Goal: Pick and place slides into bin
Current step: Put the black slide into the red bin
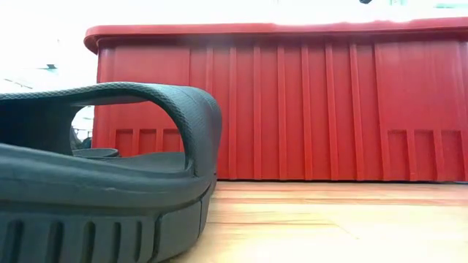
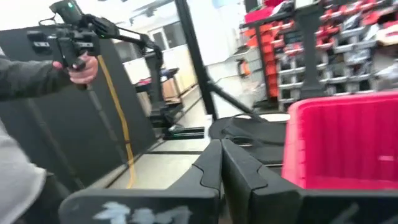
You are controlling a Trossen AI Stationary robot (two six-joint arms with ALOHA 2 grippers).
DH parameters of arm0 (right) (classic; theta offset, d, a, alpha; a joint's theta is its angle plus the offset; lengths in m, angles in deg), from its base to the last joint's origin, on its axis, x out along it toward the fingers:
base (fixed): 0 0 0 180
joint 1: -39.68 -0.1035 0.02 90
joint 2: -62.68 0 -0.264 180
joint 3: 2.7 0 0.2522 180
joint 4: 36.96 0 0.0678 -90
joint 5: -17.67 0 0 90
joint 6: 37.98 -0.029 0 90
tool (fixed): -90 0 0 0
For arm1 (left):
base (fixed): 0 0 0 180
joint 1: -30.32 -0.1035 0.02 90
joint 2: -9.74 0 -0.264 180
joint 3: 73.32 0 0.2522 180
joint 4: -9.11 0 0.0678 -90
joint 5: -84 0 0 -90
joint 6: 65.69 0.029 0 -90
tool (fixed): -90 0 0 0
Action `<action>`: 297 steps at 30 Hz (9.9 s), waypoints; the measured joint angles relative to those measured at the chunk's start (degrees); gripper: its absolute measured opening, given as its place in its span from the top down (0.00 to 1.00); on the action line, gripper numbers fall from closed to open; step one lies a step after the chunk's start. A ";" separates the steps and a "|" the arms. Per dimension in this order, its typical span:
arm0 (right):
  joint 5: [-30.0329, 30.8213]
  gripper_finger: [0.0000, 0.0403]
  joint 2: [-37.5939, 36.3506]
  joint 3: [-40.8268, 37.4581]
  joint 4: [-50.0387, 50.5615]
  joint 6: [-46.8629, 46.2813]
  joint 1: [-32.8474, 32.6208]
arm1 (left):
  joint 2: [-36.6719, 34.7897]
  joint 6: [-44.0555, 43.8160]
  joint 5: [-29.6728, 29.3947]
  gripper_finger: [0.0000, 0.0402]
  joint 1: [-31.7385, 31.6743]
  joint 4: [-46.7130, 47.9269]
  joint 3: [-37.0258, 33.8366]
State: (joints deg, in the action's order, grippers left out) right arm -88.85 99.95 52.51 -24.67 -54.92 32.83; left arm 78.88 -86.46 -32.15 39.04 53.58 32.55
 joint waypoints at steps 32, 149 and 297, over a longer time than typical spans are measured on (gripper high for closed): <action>25.65 1.00 3.13 -0.02 -0.84 2.65 0.13 | 28.85 64.16 55.21 0.99 -36.73 44.84 -0.08; 17.55 1.00 -4.86 -0.02 7.19 -0.48 0.13 | 15.73 26.99 54.08 1.00 -23.55 -0.65 -0.08; 5.96 1.00 -8.34 0.00 10.76 -6.40 0.00 | 32.97 -24.26 43.57 0.45 18.67 -38.24 -38.64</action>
State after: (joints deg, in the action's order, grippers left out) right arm -82.89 91.61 52.51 -13.91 -61.32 32.83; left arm 111.85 -110.72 11.42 57.70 15.34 -6.09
